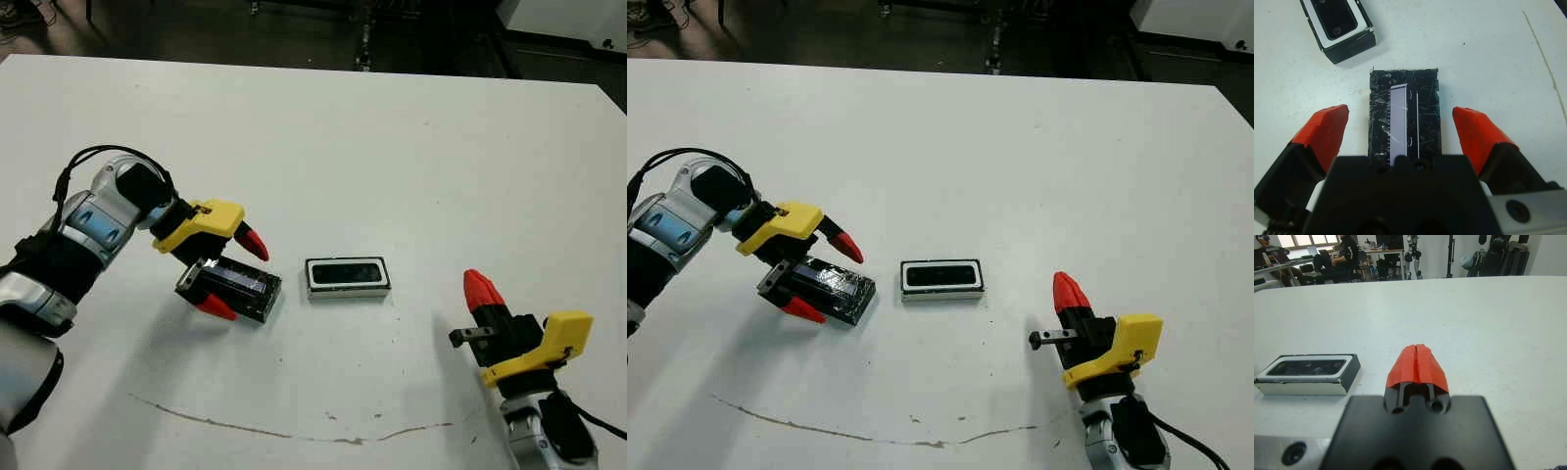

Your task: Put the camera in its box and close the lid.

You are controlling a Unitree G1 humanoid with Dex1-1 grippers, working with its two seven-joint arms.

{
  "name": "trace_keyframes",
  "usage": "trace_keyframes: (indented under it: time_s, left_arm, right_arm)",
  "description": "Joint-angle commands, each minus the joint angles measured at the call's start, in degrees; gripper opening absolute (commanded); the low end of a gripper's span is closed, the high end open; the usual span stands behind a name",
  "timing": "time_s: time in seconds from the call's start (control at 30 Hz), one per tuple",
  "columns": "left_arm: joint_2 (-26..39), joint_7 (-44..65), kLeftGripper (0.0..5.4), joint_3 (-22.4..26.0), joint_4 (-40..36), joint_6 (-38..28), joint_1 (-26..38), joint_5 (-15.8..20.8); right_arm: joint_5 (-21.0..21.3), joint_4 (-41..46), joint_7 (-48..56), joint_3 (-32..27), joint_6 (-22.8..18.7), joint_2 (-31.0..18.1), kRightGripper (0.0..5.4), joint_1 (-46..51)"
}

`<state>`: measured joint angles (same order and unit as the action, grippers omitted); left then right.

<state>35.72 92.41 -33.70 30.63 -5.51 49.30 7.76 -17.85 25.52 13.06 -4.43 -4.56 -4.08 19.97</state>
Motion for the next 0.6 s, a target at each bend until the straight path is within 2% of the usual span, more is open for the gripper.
trace_keyframes:
  time_s: [0.03,0.2,0.33,0.43,0.53,0.6]
  left_arm:
    - [-0.8,-0.4,5.4,2.2,-0.1,2.8,-1.8,-1.3]
    - [-0.6,-1.1,5.4,2.8,-2.8,10.3,-2.6,-3.7]
    - [-0.4,-1.0,5.17,3.2,-5.1,11.5,-3.5,-5.0]
    - [-0.5,0.1,4.72,2.3,-4.3,13.3,-3.0,-4.4]
    - [-0.5,0.1,4.29,2.0,-3.0,12.7,-3.2,-2.0]
    - [0.0,0.1,3.97,0.7,-3.0,12.2,-2.9,-2.4]
  right_arm:
    - [-0.2,0.0,0.0,-0.4,-0.8,-0.8,0.01,0.2]
    - [-0.3,-0.1,0.1,-0.3,-0.6,-0.8,0.01,0.1]
    - [0.0,-0.3,0.2,-0.4,-0.1,-0.9,0.0,0.2]
    - [-0.5,-0.2,0.4,-0.5,-0.5,-0.9,0.0,0.1]
    - [-0.4,-0.1,0.3,-0.5,-0.8,-1.1,0.0,0.2]
    - [-0.4,-0.3,0.4,-0.6,-0.7,-1.2,0.0,0.1]
